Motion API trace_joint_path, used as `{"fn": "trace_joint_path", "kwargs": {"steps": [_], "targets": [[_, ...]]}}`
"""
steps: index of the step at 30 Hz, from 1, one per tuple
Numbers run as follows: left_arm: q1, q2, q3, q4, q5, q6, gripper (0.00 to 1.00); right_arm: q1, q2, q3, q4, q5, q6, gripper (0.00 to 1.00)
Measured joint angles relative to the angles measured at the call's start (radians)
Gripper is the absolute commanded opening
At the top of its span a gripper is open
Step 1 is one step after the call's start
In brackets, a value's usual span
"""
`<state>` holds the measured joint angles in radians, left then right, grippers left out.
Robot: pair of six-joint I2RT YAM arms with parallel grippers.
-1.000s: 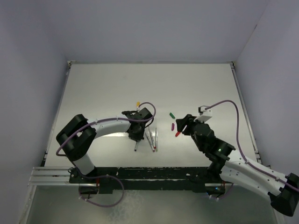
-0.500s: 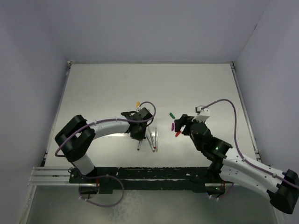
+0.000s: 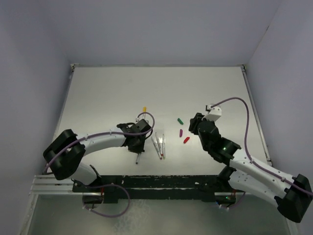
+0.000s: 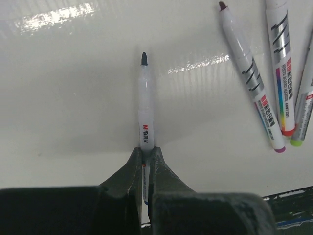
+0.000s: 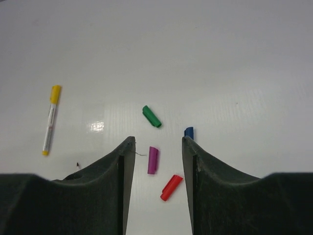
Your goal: Insert the pens into the pen caps
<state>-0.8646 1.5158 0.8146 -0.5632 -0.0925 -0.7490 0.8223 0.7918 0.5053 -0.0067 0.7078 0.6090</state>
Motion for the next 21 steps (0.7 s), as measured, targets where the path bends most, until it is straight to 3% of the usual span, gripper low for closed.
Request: {"fn": "trace_joint_path", "kwargs": {"steps": [10,21], "targets": [[-0.018,-0.263,-0.032,-0.021,-0.025,0.016,0.00,-0.305,0.301,0.121,-0.038,-0.189,0.012,0.40],[-0.047,-0.541,-0.181,0.196,0.002,0.112,0.00,-0.373,0.456,0.144,-0.049,-0.353,0.008,0.39]]}}
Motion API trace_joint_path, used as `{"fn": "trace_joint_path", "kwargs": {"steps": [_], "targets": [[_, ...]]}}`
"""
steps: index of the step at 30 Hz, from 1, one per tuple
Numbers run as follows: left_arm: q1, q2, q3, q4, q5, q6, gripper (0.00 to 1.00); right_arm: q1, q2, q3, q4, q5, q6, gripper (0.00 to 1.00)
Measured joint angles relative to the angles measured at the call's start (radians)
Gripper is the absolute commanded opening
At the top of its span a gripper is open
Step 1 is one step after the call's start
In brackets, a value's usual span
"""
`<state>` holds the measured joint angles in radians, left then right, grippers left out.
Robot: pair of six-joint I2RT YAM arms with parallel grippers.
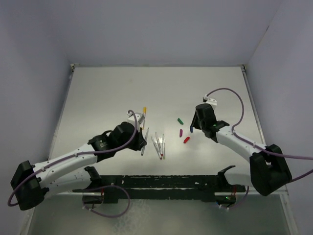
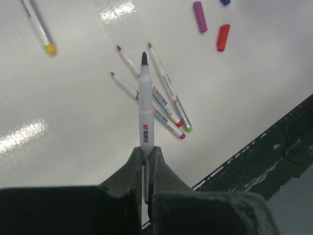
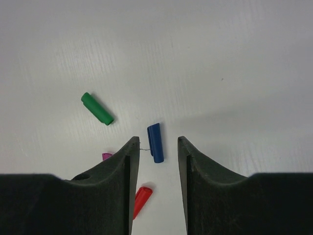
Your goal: Insert the pens into the pen caps
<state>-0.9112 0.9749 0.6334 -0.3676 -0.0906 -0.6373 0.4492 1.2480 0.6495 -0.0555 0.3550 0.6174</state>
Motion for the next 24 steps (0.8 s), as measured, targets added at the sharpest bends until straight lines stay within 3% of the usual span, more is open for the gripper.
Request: {"fn": "trace_joint_path", "kwargs": {"steps": [10,24], "targets": [[-0.008,0.155,-0.016,0.332,0.093,0.084,0.00,-0.005,0.125,0.024,0.000,-0.056,-0.002,0.35],[-0.013,0.171,-0.064,0.502,0.156,0.103,0.00,-0.005,0.225,0.063,0.006,-0.062,-0.012,0.35]]}}
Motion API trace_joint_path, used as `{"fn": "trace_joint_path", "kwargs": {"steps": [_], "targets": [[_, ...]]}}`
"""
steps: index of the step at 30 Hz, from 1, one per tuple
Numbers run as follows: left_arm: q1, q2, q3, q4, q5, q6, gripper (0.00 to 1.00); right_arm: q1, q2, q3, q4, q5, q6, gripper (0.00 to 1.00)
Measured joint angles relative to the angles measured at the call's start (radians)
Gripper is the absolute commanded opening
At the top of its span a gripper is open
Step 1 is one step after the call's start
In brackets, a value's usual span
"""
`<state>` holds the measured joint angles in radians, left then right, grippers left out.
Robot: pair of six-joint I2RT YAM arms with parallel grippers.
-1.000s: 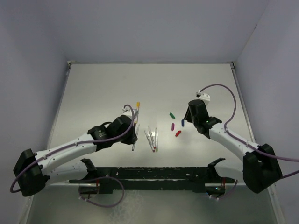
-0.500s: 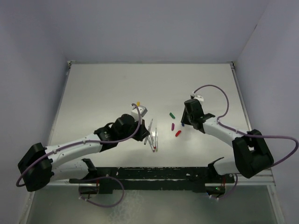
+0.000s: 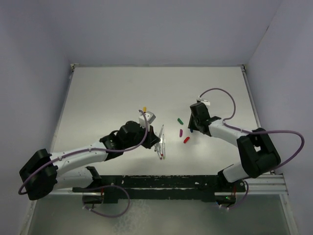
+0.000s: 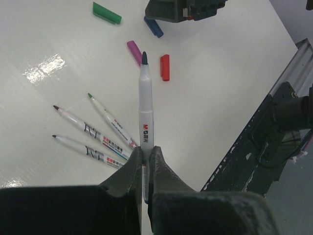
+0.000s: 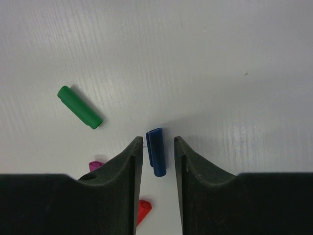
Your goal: Insert the pens into the pen caps
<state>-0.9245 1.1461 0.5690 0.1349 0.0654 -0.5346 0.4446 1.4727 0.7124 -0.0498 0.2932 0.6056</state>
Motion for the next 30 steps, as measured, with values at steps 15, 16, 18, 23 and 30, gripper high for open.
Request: {"fn": "trace_joint_path", "kwargs": {"steps": [15,16,18,23,30], "targets": [[0.000,0.033,-0.008,0.036,0.029,-0.003,0.00,0.000,0.070,0.029,0.002,-0.004,-0.004,0.34],[0.000,0.037,-0.008,0.037,0.032,-0.003,0.00,0.000,0.073,0.031,0.003,-0.004,-0.004,0.33],[0.000,0.044,-0.008,0.037,0.035,-0.003,0.00,0.000,0.076,0.034,0.003,-0.004,-0.003,0.32],[0.000,0.059,-0.008,0.036,0.035,-0.005,0.00,-0.001,0.074,0.031,0.007,-0.009,0.012,0.32],[0.000,0.062,-0.008,0.036,0.035,-0.007,0.00,-0.002,0.038,-0.009,0.021,-0.031,0.039,0.31]]}}
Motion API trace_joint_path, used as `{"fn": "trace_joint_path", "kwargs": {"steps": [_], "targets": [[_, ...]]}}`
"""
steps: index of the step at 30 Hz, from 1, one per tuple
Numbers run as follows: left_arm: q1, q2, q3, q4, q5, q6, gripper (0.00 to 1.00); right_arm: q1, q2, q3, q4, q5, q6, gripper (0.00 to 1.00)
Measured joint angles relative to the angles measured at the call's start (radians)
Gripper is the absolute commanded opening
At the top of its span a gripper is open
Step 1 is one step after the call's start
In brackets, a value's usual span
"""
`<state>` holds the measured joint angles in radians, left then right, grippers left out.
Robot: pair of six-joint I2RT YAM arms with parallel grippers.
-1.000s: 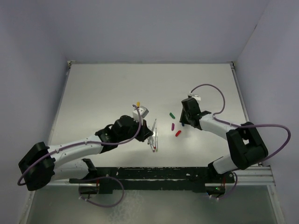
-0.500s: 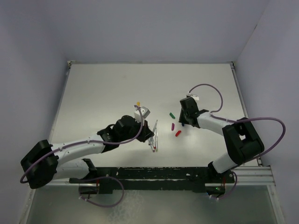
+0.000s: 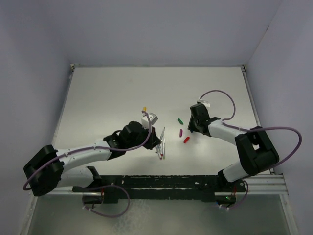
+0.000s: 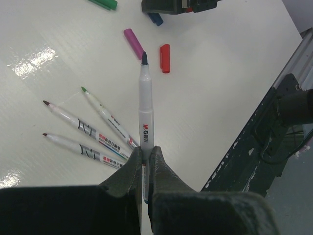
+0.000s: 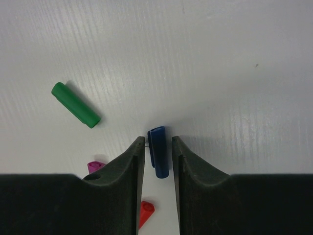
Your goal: Insert the pens into the pen caps
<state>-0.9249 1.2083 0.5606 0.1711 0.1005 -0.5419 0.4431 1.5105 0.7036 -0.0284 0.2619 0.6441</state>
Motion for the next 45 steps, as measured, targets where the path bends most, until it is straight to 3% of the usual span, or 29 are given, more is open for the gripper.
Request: {"fn": "trace_joint_path", "kwargs": {"steps": [9,13,18,30,38,45], "targets": [[0.000,0.047,0.000,0.001,0.004,-0.009,0.00,0.000,-0.007,-0.007,-0.008,-0.002,0.008,0.27],[0.000,0.052,0.000,0.001,0.008,-0.020,0.00,0.002,0.027,0.026,-0.027,0.010,0.008,0.11],[0.000,0.049,0.000,-0.010,-0.008,-0.034,0.00,0.003,0.074,0.072,-0.031,0.013,0.012,0.00],[-0.001,0.068,0.027,-0.055,-0.016,-0.047,0.00,0.006,0.049,0.050,-0.009,0.003,0.022,0.00],[-0.037,0.135,0.043,0.004,0.027,-0.029,0.00,0.014,-0.175,-0.030,-0.053,-0.041,-0.020,0.00],[-0.076,0.164,0.062,0.125,0.052,-0.012,0.00,0.014,-0.487,-0.095,0.054,-0.099,-0.054,0.00]]}}
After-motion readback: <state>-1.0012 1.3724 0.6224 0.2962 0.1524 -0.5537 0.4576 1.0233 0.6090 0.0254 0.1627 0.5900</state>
